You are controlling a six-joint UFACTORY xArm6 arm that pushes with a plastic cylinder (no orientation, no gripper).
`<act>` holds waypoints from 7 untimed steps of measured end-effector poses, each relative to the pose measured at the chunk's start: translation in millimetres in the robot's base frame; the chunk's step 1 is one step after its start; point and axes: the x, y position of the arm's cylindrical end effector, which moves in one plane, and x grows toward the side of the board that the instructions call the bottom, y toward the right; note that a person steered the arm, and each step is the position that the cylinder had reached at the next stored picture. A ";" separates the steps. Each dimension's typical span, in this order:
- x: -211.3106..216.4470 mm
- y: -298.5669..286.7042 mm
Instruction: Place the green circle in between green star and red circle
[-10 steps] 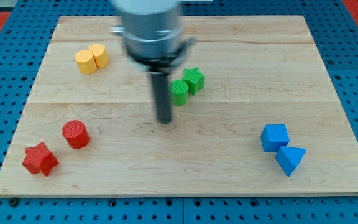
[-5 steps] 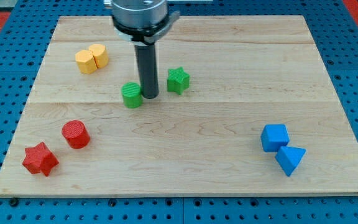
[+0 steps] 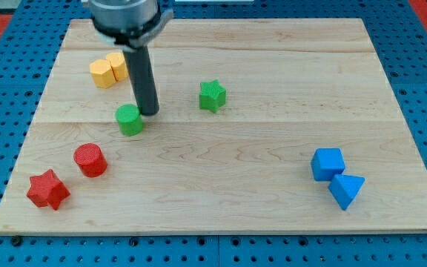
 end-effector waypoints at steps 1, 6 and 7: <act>-11.0 7.6; 18.9 -29.4; 5.6 -44.2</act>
